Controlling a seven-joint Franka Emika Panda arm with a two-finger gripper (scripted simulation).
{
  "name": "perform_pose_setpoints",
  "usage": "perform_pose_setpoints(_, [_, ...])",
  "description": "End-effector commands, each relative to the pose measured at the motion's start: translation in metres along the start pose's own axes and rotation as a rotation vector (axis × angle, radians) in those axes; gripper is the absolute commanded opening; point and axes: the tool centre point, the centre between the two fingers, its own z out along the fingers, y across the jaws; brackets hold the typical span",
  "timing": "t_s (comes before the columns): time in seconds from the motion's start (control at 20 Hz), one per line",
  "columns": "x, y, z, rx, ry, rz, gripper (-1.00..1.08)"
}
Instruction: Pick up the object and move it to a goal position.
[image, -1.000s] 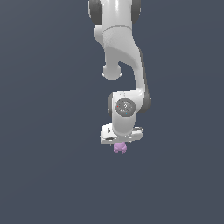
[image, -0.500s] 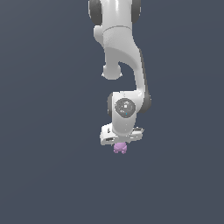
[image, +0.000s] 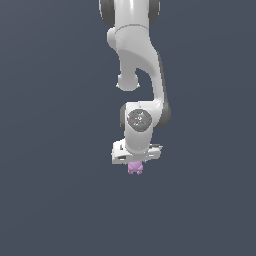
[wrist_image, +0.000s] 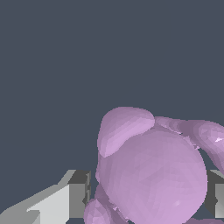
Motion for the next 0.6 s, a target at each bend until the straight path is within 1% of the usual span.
perform_pose_setpoints(0.0, [-0.001, 0.011, -0.012, -0.001, 0.002, 0.001, -1.0])
perform_pose_setpoints(0.2, [-0.004, 0.035, -0.041, 0.0, 0.002, 0.001, -1.0])
perform_pose_setpoints(0.55, [-0.012, 0.091, -0.106, 0.001, 0.002, 0.001, -1.0])
